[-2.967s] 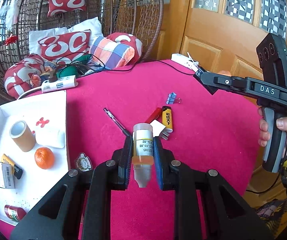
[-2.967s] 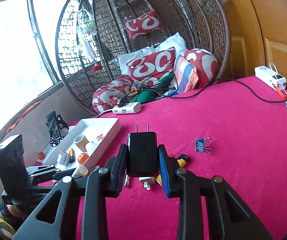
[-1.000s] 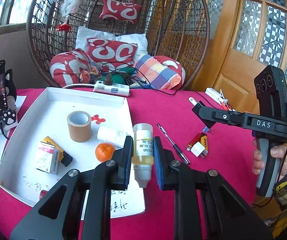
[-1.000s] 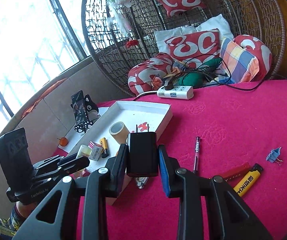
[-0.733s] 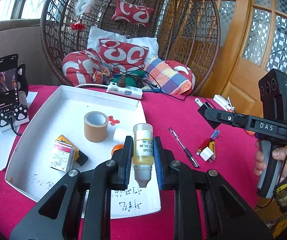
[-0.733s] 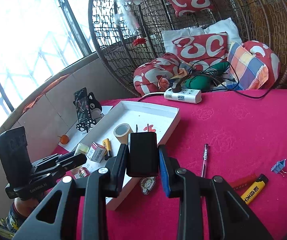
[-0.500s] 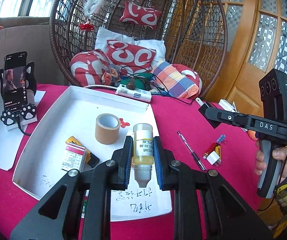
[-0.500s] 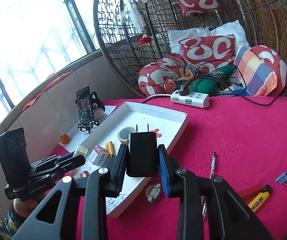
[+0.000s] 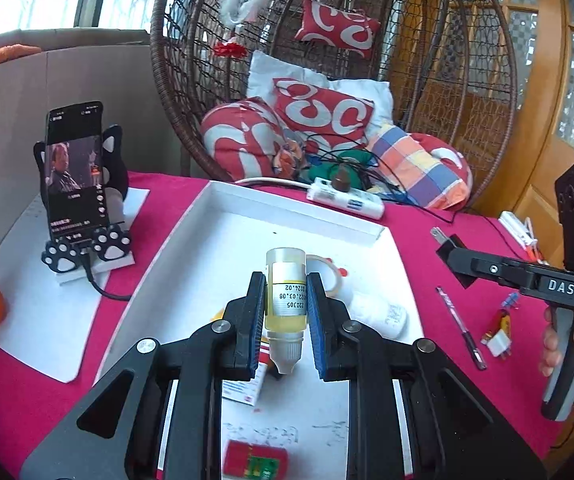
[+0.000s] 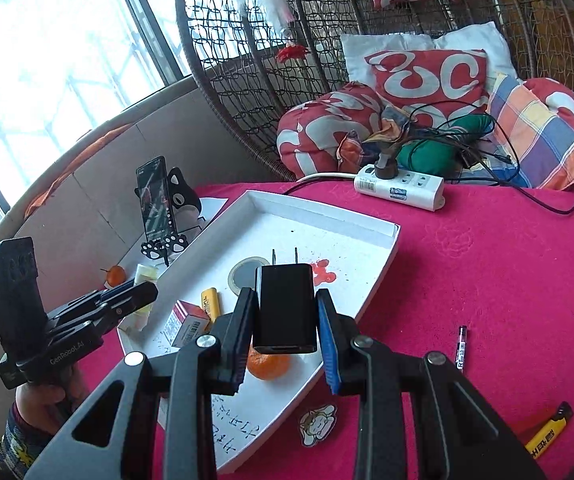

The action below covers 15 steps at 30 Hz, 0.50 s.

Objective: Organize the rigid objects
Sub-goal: 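Carry the dropper bottle and black charger into the white tray and release both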

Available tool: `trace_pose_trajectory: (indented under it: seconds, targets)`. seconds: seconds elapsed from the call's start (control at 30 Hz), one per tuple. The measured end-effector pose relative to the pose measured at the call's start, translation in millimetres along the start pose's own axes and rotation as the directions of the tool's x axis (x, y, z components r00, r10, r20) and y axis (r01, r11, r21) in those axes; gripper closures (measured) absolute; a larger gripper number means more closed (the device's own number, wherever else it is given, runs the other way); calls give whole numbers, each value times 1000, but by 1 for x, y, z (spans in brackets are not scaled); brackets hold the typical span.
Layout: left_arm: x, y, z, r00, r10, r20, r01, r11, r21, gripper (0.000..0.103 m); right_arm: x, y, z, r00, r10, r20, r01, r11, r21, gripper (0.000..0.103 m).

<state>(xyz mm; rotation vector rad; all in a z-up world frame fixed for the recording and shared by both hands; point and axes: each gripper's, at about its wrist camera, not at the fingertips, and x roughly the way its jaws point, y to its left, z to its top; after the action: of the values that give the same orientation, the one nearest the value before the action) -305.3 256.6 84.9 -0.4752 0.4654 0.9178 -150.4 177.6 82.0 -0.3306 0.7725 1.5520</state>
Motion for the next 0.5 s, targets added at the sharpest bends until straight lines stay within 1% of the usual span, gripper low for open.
trace_pose_trajectory:
  seconds: [0.03, 0.17, 0.37, 0.43, 0.47, 0.5]
  targets:
    - [6, 4, 2, 1000, 22, -6, -22, 1000, -6, 84, 5, -1, 1, 1000, -3, -6, 3, 1000, 4, 73]
    - [26, 18, 4, 997, 58, -43, -59, 997, -40, 84, 30, -2, 4, 999, -27, -41, 27, 1000, 14, 73]
    - [48, 14, 0, 996, 49, -77, -54, 997, -61, 84, 64, -6, 4, 996, -51, -73, 55, 997, 52, 73]
    - [51, 11, -2, 995, 65, -79, -70, 995, -65, 79, 72, -4, 4, 996, -57, -72, 62, 997, 56, 73]
    - [49, 9, -2, 994, 83, -73, -88, 994, -67, 66, 75, -3, 4, 996, -62, -69, 66, 996, 57, 72]
    - [47, 8, -2, 993, 100, -62, -104, 992, -71, 41, 77, -2, 4, 996, -65, -69, 68, 996, 55, 72]
